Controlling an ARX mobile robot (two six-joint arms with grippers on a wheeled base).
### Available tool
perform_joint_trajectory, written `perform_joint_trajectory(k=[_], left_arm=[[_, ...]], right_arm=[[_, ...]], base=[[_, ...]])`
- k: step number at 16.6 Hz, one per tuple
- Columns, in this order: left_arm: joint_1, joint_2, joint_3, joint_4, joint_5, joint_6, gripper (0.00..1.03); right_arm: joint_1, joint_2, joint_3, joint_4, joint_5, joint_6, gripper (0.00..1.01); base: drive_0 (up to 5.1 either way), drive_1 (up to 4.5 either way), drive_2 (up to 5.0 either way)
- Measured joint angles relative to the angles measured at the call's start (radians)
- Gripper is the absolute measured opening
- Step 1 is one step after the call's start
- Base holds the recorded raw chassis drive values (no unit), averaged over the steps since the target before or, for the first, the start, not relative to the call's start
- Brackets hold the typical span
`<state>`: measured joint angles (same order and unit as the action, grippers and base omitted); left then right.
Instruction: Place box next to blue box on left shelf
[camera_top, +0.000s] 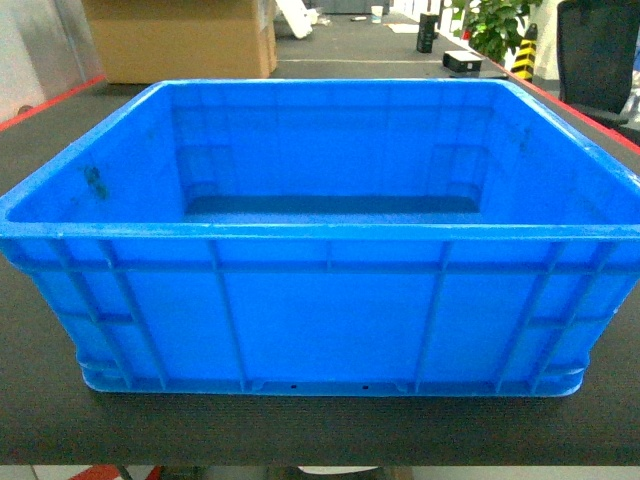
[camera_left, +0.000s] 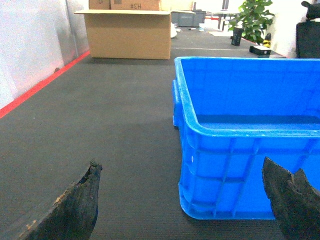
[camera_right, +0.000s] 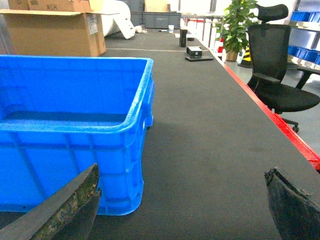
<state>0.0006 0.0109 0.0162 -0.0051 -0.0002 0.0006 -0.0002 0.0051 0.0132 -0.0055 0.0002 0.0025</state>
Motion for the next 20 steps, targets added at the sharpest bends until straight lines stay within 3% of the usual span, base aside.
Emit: perform_joint_trajectory(k=[12, 13, 14, 15, 17, 19, 20], left_arm=[[-0.003, 0.001, 0.0, -0.005, -0.011, -0.001, 0.98], [-0.087, 0.05, 0.016, -0.065, -0.184, -0.011, 0.98], [-0.136, 0.091, 0.028, -0.072, -0.304, -0.02, 0.98], [-0.121, 0.1, 0.028, -0.056, -0.379, -0.03, 0.98], [-0.072, 0.2, 0.045, 0.054, -0.335, -0.032, 0.98], [-0.011, 0.421, 0.13, 0.248, -0.267, -0.026, 0.98], [-0.018, 0.557, 0.207, 0.349, -0.257, -0.015, 0.98]], right_arm=[[0.0, 0.001, 0.0, -0.003, 0.003, 0.0, 0.98], [0.065, 0.045, 0.018, -0.078, 0.145, 0.033, 0.98], [0.085, 0.095, 0.023, -0.08, 0.226, 0.053, 0.98], [0.084, 0.1, 0.024, -0.066, 0.27, 0.067, 0.98], [0.083, 0.209, 0.043, 0.023, 0.241, 0.087, 0.98], [0.072, 0.412, 0.138, 0.166, 0.186, 0.088, 0.98], [0.072, 0.538, 0.214, 0.223, 0.159, 0.075, 0.98]], base=[[0.0, 0.0, 0.0], [0.0, 0.0, 0.0], [0.0, 0.0, 0.0], [0.0, 0.0, 0.0], [0.0, 0.0, 0.0], [0.0, 0.0, 0.0], [0.0, 0.0, 0.0]])
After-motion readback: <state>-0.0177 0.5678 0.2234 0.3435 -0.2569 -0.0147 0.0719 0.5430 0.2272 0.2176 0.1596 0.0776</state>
